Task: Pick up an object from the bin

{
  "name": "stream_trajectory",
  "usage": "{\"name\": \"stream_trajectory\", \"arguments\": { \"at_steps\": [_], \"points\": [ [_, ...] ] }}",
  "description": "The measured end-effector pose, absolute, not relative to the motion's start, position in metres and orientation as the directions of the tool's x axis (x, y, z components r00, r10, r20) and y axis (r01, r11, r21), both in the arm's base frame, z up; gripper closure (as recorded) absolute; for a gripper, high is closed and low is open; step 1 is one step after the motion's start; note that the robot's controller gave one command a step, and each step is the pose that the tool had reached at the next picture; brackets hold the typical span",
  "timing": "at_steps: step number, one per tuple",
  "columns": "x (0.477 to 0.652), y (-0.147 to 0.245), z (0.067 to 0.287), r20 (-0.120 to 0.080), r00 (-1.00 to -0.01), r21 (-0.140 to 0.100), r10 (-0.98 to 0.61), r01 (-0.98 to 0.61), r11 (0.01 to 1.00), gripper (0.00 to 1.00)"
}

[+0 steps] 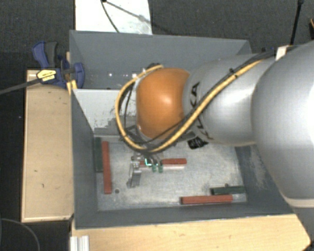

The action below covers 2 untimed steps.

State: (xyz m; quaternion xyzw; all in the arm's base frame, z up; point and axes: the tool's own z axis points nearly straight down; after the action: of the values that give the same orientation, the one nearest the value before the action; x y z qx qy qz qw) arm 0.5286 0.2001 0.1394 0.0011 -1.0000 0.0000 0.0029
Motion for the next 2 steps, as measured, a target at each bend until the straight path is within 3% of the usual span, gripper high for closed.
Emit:
{"name": "stream_trajectory", "arguments": {
  "at_steps": [1,2],
  "points": [
    [0.5283,0.1218,0.0661,0.005,-1.000,-0.004,0.000,0.000,1.000,0.00],
    [0.5307,0.1275,0.0719,-0.005,-1.000,0.002,-0.001,-0.001,1.000,1.00]
  ]
}}
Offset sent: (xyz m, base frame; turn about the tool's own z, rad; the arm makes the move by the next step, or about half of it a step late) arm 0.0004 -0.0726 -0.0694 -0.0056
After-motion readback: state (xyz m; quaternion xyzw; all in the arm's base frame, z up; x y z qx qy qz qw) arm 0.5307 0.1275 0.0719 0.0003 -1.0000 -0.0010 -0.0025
